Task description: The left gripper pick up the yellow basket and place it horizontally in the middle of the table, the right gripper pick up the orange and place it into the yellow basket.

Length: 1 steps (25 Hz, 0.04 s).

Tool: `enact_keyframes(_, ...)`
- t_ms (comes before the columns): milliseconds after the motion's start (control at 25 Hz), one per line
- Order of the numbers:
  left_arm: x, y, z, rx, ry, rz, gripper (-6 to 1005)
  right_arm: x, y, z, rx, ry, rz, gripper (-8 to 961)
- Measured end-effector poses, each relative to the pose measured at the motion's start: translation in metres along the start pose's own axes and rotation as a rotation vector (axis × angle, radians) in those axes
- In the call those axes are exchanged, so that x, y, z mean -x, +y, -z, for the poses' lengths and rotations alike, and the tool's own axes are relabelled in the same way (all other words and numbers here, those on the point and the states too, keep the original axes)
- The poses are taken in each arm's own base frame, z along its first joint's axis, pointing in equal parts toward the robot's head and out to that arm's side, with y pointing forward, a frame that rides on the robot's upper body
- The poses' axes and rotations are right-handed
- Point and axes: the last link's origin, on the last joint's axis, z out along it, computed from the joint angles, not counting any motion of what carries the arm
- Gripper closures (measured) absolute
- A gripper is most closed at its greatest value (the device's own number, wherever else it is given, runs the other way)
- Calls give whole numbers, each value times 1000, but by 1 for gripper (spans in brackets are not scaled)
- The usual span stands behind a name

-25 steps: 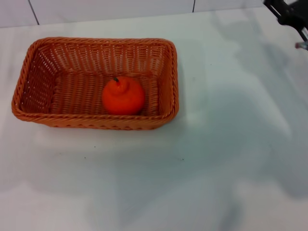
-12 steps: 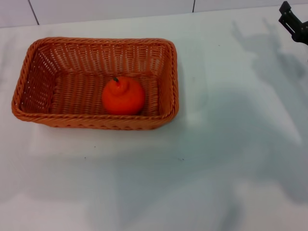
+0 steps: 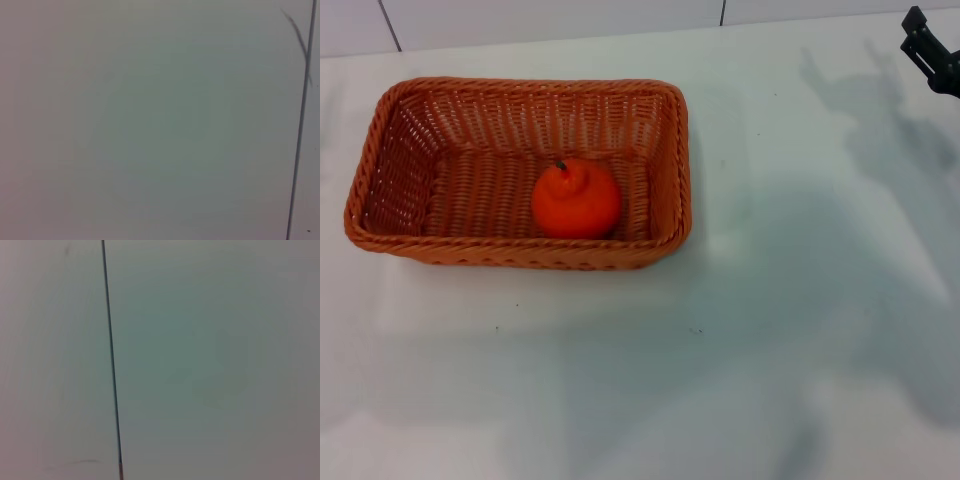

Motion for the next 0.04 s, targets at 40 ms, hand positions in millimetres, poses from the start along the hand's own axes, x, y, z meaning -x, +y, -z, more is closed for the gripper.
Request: enact_keyframes(40, 1, 0, 0, 0, -1, 2, 82, 0, 0, 0, -2, 2, 0, 8)
